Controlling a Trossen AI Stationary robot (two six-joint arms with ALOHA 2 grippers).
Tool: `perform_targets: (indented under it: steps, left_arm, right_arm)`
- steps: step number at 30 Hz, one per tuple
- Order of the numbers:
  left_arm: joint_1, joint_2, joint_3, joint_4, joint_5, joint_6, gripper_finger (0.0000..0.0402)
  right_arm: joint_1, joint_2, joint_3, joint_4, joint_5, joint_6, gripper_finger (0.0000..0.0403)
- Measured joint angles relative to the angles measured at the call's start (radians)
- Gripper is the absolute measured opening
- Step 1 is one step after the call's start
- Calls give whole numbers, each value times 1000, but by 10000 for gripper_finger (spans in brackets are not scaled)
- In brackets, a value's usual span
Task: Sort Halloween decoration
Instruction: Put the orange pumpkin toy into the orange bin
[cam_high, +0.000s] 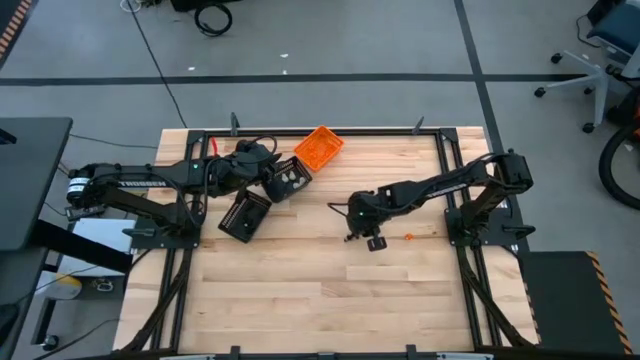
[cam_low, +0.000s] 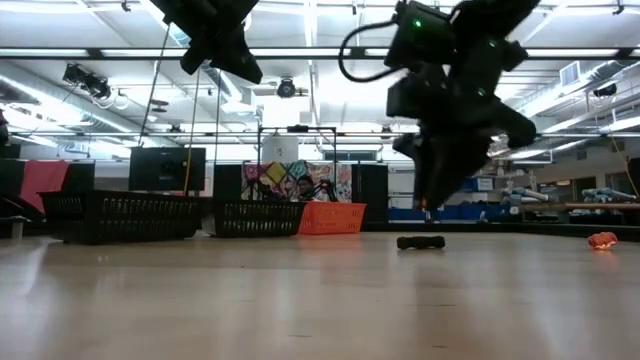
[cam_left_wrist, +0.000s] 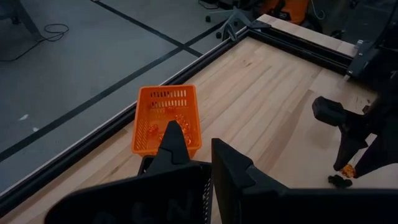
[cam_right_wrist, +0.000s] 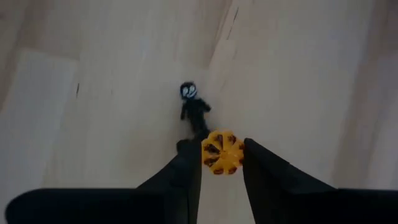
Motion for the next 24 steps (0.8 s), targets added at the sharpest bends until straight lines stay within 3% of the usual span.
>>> perform_targets:
  steps: [8,18,24]
  left_arm:
    - [0,0,0,0,0,0,0]
    - [0,0,0,0,0,0,0]
    - [0,0,0,0,0,0,0]
  right_arm:
    - [-63,-1,99,-27,9,-70,106]
    - [-206,-2,102,132,-3,-234,107]
    - [-284,-2,102,264,-59,-232,107]
